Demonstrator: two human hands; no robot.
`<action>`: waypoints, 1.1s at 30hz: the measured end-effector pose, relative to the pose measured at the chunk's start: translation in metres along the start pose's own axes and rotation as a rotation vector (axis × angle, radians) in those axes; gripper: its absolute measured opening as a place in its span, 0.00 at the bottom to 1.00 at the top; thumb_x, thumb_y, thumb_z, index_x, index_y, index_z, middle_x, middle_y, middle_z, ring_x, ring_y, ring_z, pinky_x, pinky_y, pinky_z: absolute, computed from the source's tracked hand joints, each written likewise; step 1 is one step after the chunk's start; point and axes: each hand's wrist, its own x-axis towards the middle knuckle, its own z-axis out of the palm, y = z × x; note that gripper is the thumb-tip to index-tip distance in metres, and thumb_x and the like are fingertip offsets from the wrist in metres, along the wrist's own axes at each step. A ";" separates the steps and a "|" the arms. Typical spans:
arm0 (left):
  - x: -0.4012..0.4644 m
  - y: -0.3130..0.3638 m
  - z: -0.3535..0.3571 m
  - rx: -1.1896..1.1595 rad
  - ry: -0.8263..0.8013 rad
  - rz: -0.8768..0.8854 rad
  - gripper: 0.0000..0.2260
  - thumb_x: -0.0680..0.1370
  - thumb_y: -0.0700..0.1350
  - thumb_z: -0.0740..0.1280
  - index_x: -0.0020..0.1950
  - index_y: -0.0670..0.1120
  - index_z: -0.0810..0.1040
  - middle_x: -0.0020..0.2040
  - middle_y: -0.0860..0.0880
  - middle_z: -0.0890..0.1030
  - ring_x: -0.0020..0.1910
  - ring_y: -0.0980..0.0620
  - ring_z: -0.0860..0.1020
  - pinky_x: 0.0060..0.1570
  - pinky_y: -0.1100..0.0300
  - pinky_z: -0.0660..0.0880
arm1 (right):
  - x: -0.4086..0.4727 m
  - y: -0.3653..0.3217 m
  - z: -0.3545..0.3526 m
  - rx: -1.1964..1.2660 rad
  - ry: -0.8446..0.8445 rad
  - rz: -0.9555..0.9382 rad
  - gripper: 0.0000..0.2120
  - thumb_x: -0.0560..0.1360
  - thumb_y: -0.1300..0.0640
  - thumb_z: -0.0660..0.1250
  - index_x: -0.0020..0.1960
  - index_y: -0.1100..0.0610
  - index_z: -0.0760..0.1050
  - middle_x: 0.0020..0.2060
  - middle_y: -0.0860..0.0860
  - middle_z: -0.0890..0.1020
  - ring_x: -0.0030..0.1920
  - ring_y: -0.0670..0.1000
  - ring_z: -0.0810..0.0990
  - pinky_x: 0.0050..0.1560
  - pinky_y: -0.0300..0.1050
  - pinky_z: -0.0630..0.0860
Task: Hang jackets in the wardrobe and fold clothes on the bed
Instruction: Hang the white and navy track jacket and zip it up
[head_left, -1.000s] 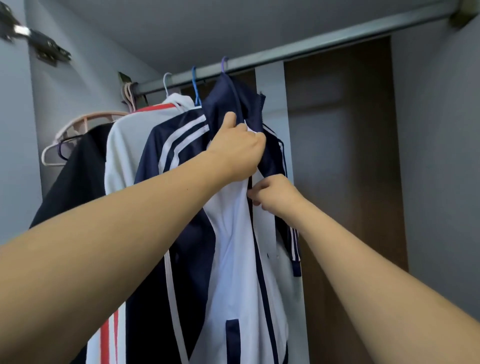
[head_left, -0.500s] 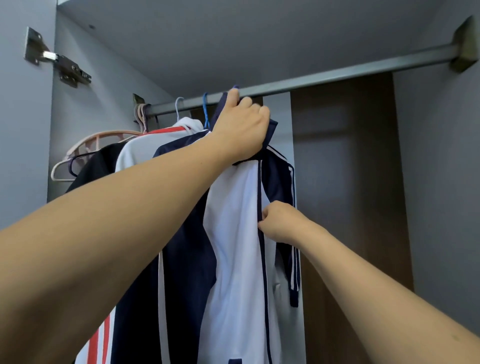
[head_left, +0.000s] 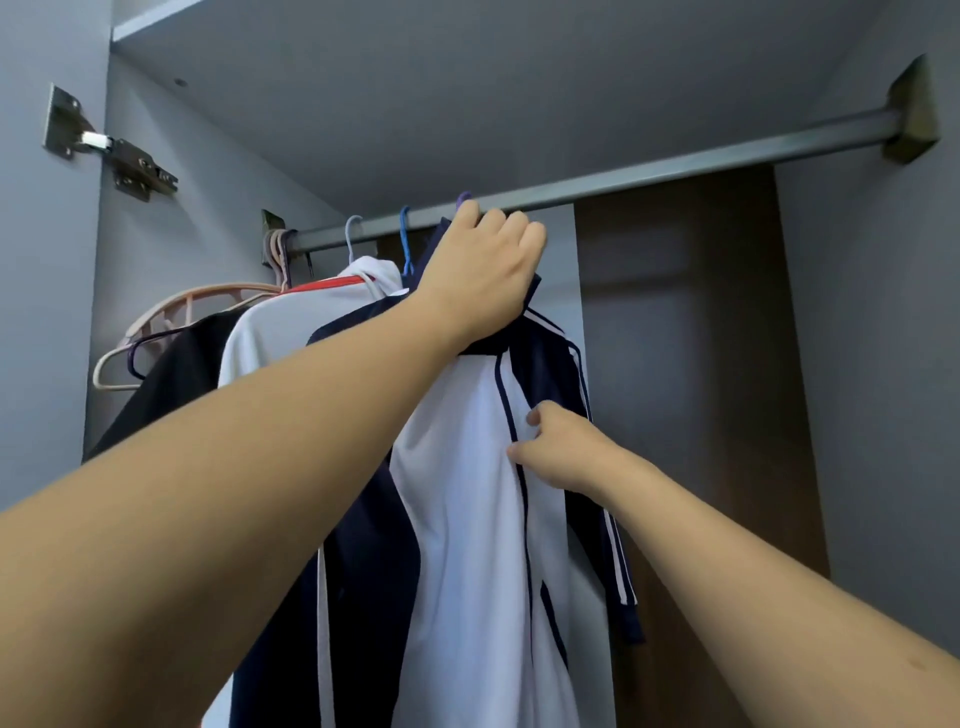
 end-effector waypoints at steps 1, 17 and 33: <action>-0.005 0.000 0.001 0.016 0.052 0.033 0.10 0.73 0.38 0.49 0.46 0.43 0.68 0.40 0.45 0.68 0.36 0.45 0.63 0.44 0.51 0.62 | 0.002 0.004 -0.001 -0.004 0.048 -0.024 0.24 0.77 0.53 0.63 0.71 0.56 0.64 0.61 0.53 0.73 0.60 0.54 0.75 0.50 0.45 0.72; 0.087 -0.065 0.011 -0.471 -0.280 0.136 0.25 0.78 0.55 0.56 0.69 0.42 0.69 0.70 0.40 0.70 0.70 0.39 0.66 0.71 0.43 0.56 | 0.049 -0.085 -0.140 -0.329 -0.077 0.188 0.38 0.72 0.47 0.71 0.75 0.57 0.58 0.73 0.56 0.64 0.74 0.58 0.60 0.71 0.48 0.60; 0.124 -0.195 -0.100 -0.726 -0.693 -0.205 0.27 0.80 0.55 0.57 0.75 0.41 0.63 0.71 0.42 0.68 0.70 0.42 0.64 0.74 0.45 0.53 | 0.006 -0.245 -0.279 -0.353 -0.293 0.172 0.33 0.73 0.52 0.67 0.75 0.55 0.60 0.71 0.53 0.66 0.74 0.57 0.59 0.76 0.55 0.53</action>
